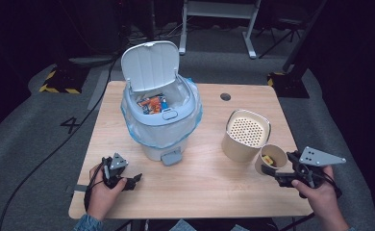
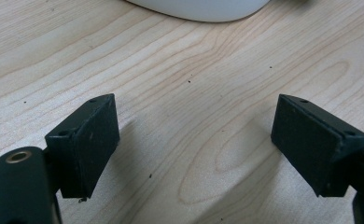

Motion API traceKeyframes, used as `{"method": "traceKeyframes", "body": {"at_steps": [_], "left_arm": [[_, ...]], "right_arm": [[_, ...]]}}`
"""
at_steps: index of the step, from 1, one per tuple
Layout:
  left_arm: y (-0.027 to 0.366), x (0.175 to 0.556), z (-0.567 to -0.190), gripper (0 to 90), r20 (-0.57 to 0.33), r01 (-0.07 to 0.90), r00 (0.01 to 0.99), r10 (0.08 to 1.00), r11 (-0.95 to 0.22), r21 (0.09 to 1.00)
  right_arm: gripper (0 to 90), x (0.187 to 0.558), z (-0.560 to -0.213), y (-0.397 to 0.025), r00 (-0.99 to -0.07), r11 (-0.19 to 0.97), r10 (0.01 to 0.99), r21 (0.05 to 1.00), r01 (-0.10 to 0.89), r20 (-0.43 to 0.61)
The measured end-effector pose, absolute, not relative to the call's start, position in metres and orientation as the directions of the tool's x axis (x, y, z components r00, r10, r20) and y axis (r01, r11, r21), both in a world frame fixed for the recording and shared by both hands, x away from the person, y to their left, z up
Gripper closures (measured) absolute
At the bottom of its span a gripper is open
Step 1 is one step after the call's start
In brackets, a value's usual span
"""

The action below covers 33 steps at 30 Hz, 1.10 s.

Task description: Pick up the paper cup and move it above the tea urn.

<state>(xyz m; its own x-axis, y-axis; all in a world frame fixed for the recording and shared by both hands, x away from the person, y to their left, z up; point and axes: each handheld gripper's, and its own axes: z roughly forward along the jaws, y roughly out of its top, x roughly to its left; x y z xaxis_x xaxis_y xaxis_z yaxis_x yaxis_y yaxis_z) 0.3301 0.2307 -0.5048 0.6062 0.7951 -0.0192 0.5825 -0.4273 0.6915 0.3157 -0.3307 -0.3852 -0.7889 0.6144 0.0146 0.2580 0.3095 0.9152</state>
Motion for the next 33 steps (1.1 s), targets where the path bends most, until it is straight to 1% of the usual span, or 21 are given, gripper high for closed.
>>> {"method": "traceKeyframes", "body": {"at_steps": [11,20,33], "left_arm": [[0.231,0.33,-0.504,15.6,-0.011,0.581,0.606,0.796,-0.432,0.69],[0.231,0.33,-0.504,15.6,-0.013,0.581,0.606,0.795,-0.432,0.69],[0.231,0.33,-0.504,15.6,-0.013,0.581,0.606,0.795,-0.431,0.69]], "right_arm": [[29.3,0.329,-0.366,-0.343,-0.774,0.256,0.631,0.929,0.266,0.048],[29.4,0.345,-0.351,-0.35,-0.754,0.245,0.656,0.933,0.263,0.04],[29.5,0.386,-0.332,-0.344,-0.758,0.29,0.653,0.925,0.246,-0.003]]}}
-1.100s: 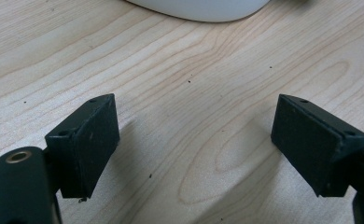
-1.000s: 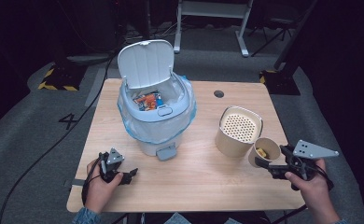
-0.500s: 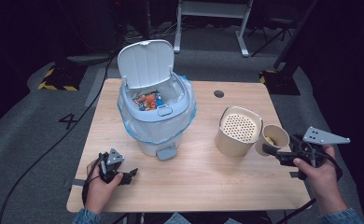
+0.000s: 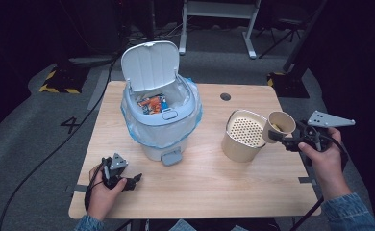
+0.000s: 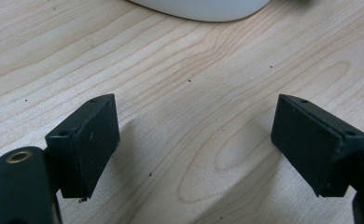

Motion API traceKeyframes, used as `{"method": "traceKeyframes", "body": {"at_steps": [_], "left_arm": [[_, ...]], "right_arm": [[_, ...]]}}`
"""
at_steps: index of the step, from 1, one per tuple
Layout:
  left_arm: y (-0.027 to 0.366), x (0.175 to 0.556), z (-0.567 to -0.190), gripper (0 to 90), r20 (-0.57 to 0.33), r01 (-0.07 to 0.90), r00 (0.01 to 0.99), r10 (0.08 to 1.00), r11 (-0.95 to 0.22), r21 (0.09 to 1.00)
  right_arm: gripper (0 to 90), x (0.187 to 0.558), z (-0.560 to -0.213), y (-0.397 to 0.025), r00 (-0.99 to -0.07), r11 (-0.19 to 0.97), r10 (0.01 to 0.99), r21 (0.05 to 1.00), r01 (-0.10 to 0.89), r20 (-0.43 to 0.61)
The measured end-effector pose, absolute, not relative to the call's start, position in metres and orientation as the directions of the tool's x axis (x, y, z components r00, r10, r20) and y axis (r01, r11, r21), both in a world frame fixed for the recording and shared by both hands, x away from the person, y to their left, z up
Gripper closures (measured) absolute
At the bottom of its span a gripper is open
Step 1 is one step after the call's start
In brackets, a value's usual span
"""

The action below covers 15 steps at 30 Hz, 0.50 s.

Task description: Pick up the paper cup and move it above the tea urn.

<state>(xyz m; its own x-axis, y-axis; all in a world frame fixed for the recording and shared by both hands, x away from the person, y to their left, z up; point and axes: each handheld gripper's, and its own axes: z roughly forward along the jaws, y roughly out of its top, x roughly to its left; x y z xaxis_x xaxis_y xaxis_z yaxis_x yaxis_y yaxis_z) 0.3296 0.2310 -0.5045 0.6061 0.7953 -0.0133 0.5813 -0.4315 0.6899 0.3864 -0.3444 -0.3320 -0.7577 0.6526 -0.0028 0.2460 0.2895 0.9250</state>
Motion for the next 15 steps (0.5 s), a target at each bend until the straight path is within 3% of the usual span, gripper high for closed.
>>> {"method": "traceKeyframes", "body": {"at_steps": [15], "left_arm": [[0.231,0.33,-0.505,15.5,-0.014,0.581,0.606,0.795,-0.43,0.691]], "right_arm": [[29.5,0.428,-0.333,-0.333,-0.756,0.322,0.654,0.916,0.238,-0.033]]}}
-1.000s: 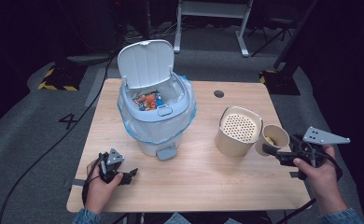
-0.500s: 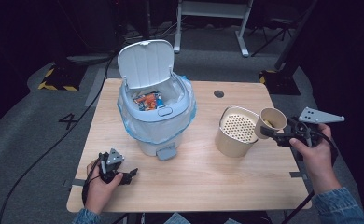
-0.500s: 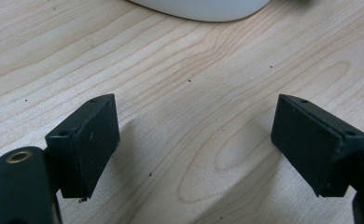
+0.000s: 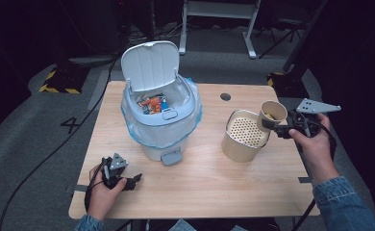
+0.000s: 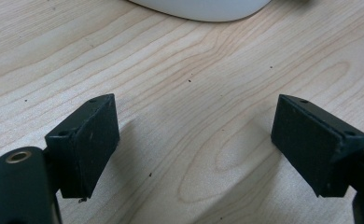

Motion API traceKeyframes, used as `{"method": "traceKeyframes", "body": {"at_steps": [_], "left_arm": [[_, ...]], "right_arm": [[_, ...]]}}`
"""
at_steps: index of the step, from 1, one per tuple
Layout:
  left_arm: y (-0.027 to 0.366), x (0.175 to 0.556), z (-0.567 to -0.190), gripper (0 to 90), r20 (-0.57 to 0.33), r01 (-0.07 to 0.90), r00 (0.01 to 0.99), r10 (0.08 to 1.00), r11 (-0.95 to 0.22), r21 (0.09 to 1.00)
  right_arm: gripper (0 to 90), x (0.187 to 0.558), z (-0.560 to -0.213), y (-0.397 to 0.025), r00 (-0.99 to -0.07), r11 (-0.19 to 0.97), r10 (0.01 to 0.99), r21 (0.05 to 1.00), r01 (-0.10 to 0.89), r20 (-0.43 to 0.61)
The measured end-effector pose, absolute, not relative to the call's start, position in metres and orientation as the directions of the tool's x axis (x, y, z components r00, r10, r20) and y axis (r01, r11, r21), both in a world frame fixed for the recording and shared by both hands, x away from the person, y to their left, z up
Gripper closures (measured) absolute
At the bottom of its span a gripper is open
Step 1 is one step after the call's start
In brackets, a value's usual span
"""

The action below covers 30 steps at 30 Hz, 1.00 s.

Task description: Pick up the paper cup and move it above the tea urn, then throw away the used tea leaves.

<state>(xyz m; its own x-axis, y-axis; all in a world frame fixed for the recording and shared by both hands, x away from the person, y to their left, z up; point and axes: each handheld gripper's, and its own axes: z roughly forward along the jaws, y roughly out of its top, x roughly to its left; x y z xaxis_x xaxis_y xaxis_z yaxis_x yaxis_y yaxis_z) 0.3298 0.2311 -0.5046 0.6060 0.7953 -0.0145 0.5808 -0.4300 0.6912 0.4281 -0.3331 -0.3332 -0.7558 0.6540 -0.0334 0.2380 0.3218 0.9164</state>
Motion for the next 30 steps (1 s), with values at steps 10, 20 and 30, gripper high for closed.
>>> {"method": "traceKeyframes", "body": {"at_steps": [10,20,30], "left_arm": [[0.231,0.33,-0.505,15.5,-0.015,0.581,0.605,0.796,-0.429,0.692],[0.231,0.33,-0.505,15.4,-0.017,0.582,0.605,0.796,-0.427,0.692],[0.232,0.329,-0.505,15.5,-0.016,0.581,0.606,0.795,-0.429,0.692]], "right_arm": [[29.5,0.442,-0.341,-0.329,-0.746,0.338,0.665,0.907,0.25,-0.042],[29.6,0.448,-0.345,-0.328,-0.74,0.372,0.668,0.897,0.239,-0.08],[30.3,0.447,-0.34,-0.323,-0.724,0.528,0.627,0.84,0.125,-0.287]]}}
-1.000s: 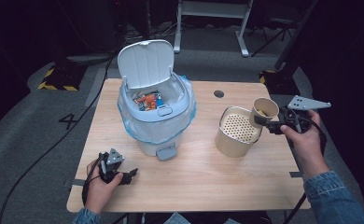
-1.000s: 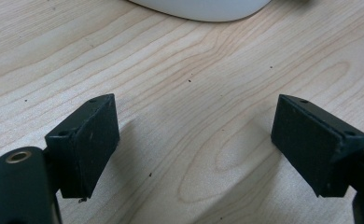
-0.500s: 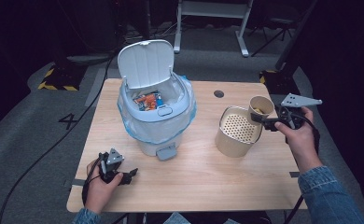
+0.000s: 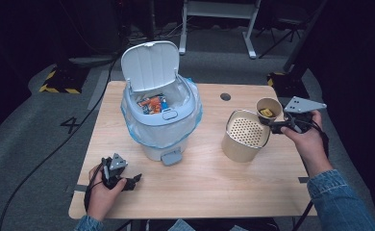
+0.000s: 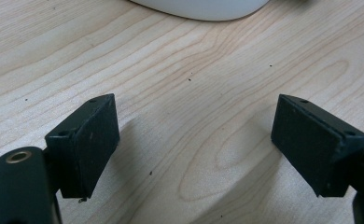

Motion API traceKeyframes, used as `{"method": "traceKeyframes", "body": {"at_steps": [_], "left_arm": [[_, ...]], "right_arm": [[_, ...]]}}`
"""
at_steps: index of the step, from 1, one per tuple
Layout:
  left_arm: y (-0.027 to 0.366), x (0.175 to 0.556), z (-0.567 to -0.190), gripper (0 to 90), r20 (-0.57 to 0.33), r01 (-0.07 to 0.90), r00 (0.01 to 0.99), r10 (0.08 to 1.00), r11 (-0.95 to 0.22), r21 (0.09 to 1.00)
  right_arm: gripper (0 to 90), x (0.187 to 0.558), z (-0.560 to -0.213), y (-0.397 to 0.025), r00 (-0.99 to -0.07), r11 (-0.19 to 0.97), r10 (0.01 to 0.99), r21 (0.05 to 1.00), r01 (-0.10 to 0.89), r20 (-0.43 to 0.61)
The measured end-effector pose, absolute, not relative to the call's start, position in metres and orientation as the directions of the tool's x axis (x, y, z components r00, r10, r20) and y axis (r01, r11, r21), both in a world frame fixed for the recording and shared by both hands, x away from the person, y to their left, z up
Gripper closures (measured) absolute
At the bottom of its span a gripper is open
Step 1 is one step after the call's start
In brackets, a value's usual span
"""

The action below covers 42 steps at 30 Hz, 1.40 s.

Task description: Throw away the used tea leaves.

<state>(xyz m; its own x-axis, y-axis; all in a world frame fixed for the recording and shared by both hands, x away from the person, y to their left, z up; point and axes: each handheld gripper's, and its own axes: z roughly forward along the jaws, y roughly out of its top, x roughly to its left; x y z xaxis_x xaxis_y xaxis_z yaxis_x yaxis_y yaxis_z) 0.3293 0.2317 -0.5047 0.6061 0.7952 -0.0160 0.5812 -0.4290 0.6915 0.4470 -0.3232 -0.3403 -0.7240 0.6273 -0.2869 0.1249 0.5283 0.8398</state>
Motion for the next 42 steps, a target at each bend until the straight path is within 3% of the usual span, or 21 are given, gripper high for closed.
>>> {"method": "traceKeyframes", "body": {"at_steps": [9,14,19,27,32,42], "left_arm": [[0.232,0.329,-0.505,15.5,-0.016,0.581,0.606,0.796,-0.428,0.692],[0.232,0.329,-0.505,15.5,-0.016,0.581,0.606,0.795,-0.428,0.692],[0.232,0.329,-0.505,15.5,-0.017,0.58,0.606,0.795,-0.428,0.693],[0.232,0.329,-0.505,15.5,-0.016,0.581,0.606,0.796,-0.428,0.692],[0.232,0.329,-0.505,15.5,-0.016,0.58,0.606,0.795,-0.428,0.693],[0.232,0.329,-0.505,15.5,-0.016,0.58,0.606,0.795,-0.429,0.693]], "right_arm": [[31.2,0.442,-0.335,-0.311,-0.674,0.729,0.507,0.685,0.002,-0.537],[31.6,0.438,-0.334,-0.304,-0.609,0.844,0.391,0.533,-0.061,-0.69],[31.9,0.436,-0.335,-0.297,-0.569,0.916,0.267,0.389,-0.101,-0.778],[32.1,0.43,-0.343,-0.284,-0.478,0.978,0.043,0.135,-0.16,-0.877],[32.2,0.428,-0.348,-0.28,-0.436,0.983,-0.047,0.035,-0.179,-0.899],[32.5,0.417,-0.356,-0.267,-0.256,0.947,-0.307,-0.266,-0.181,-0.917]]}}
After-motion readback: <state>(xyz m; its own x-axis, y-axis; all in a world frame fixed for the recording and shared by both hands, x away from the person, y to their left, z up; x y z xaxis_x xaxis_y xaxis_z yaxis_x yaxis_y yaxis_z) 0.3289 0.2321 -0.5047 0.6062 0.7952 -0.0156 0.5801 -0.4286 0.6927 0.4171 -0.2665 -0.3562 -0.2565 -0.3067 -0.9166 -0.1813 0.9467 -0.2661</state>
